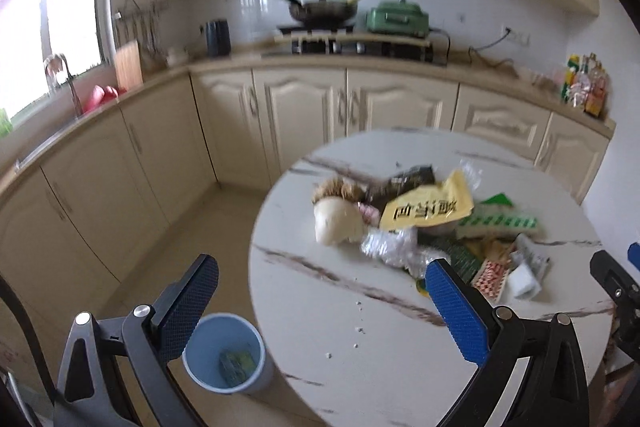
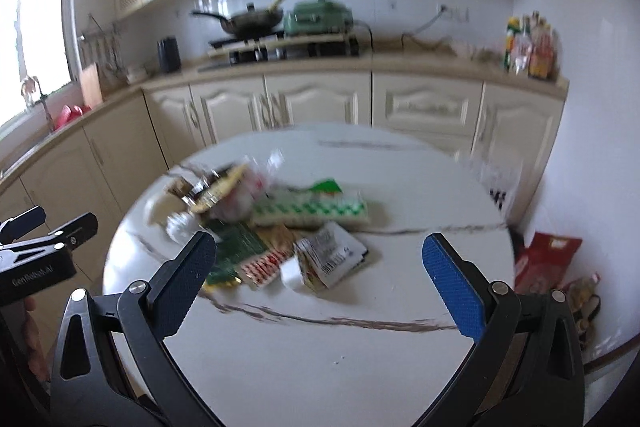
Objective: Collect trash
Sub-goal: 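Grasp the white bun with the left tool while the right tool grasps the silver wrapper, then carry the bun and silver wrapper with both tools over the blue bucket, then open both tools to drop the bun and wrapper into the bucket, then move both open tools back toward the table of trash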
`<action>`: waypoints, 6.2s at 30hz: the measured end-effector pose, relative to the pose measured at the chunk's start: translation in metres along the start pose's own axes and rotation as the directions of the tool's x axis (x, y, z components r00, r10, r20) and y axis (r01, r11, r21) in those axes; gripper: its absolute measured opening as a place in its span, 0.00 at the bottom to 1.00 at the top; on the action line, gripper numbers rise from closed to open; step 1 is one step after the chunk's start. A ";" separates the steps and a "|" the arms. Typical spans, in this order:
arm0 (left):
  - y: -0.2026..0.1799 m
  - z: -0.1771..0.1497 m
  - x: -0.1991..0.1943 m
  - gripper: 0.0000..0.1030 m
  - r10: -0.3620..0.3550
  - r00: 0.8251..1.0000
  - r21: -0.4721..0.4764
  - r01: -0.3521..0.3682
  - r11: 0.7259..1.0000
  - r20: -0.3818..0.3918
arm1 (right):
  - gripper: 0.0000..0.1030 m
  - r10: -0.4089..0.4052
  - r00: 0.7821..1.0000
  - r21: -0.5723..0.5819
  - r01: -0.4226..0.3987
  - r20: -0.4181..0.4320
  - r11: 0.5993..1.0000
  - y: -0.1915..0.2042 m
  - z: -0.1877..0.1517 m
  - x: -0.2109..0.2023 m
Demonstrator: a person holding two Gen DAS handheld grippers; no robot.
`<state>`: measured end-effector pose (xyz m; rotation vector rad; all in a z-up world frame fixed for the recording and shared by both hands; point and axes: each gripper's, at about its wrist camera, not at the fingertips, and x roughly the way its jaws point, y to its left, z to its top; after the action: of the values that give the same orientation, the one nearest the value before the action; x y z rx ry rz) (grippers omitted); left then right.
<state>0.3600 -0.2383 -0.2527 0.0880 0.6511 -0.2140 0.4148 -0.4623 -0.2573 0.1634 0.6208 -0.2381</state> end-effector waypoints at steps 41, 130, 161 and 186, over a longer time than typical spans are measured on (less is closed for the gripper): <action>0.043 0.064 0.160 0.44 -0.239 0.964 -0.004 0.240 0.971 -0.112 | 1.00 -0.029 0.954 -0.004 0.029 -0.299 1.000 -0.020 -0.008 0.133; 0.307 -0.022 0.043 0.44 -0.133 0.970 -0.198 0.092 0.976 -0.203 | 0.03 0.424 0.863 -0.416 -0.503 -0.273 0.757 0.364 -0.022 0.092; 0.369 -0.068 0.179 0.55 0.016 0.854 -0.336 -0.222 0.915 -0.520 | 0.54 0.350 0.701 -0.274 -0.613 -0.621 0.741 0.451 -0.160 0.281; 0.080 -0.010 -0.166 0.90 0.311 0.919 -0.230 -0.257 0.939 0.242 | 1.00 0.351 0.933 -0.393 -0.295 0.077 0.871 0.308 0.001 -0.074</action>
<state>0.2435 -0.1308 -0.1588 -0.0357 0.3712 0.1203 0.4400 -0.1541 -0.1887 -0.1222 0.4728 0.1976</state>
